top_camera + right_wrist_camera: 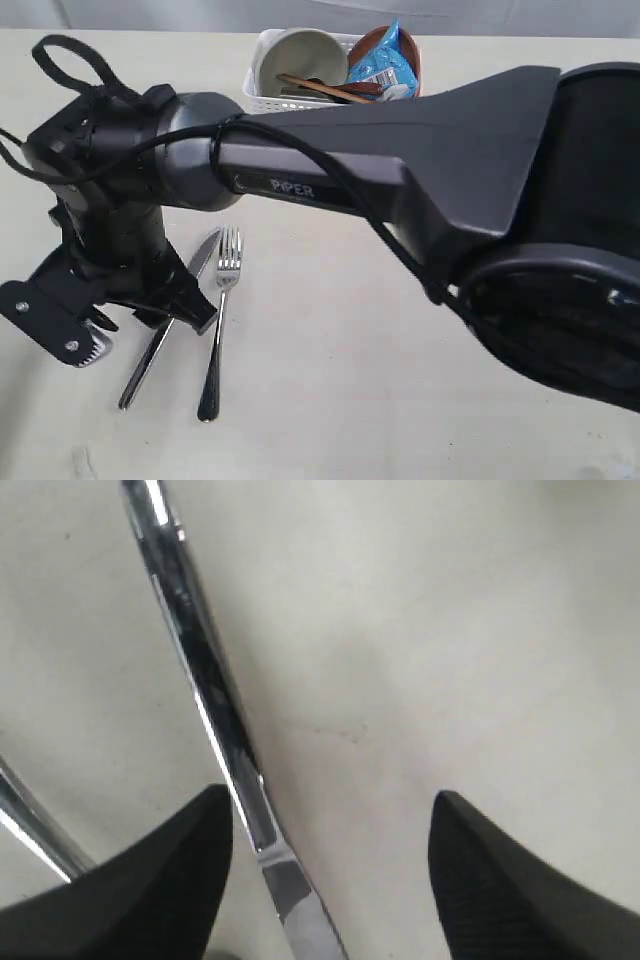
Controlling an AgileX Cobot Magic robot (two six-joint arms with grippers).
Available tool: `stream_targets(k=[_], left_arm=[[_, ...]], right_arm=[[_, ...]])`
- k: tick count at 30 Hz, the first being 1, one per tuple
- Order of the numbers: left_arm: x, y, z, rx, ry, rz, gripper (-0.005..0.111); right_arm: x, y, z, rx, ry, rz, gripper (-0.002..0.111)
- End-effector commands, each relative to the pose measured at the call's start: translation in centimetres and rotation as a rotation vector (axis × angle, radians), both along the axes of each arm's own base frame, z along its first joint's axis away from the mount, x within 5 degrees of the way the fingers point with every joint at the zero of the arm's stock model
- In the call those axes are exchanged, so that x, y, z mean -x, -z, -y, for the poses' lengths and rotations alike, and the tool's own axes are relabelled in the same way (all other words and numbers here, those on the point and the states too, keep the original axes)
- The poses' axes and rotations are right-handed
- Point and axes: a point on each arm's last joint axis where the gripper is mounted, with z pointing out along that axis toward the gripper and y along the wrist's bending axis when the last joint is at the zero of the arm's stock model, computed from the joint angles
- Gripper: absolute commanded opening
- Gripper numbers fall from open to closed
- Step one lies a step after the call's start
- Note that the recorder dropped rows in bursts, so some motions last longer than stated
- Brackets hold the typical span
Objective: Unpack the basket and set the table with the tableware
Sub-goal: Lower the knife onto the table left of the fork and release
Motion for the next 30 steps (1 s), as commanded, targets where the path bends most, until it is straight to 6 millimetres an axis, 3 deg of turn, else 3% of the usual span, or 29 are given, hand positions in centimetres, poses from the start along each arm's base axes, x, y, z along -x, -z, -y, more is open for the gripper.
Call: stream_targets(k=[1,4,5,6,7,8,10,12,16,22,30], left_arm=[[0.0,0.0,0.1,0.013,0.005,0.01,0.0],[0.0,0.0,0.1,0.013,0.005,0.01,0.0],[0.0,0.0,0.1,0.013,0.005,0.01,0.0],[0.0,0.0,0.1,0.013,0.005,0.01,0.0],[0.0,0.0,0.1,0.013,0.005,0.01,0.0],[0.0,0.0,0.1,0.013,0.005,0.01,0.0],[0.0,0.0,0.1,0.013,0.005,0.01,0.0],[0.0,0.0,0.1,0.013,0.005,0.01,0.0],[0.0,0.0,0.1,0.013,0.005,0.01,0.0],[0.0,0.0,0.1,0.013,0.005,0.01,0.0],[0.0,0.0,0.1,0.013,0.005,0.01,0.0]], right_arm=[[0.3,-3.6,0.2,-0.103,0.274,-0.042,0.056],[0.3,-5.5,0.3,-0.221,0.684,-0.141,0.054],[-0.1,-6.3,0.7,-0.283,1.09,-0.243,0.046],[-0.3,-6.6,1.0,-0.288,1.257,-0.287,0.041],[-0.4,-6.3,1.9,-0.223,1.59,-0.369,0.03],[-0.2,-6.2,2.2,-0.181,1.669,-0.395,0.027],[0.5,-4.8,2.4,-0.037,1.732,-0.437,0.021],[0.6,-3.8,2.2,0.004,1.821,-0.472,0.023],[-0.6,-2.4,1.4,-0.069,2.097,-0.588,0.047],[-0.8,0.7,0.9,-0.027,2.345,-0.587,0.041],[-0.8,1.8,1.0,-0.01,2.413,-0.551,0.041]])
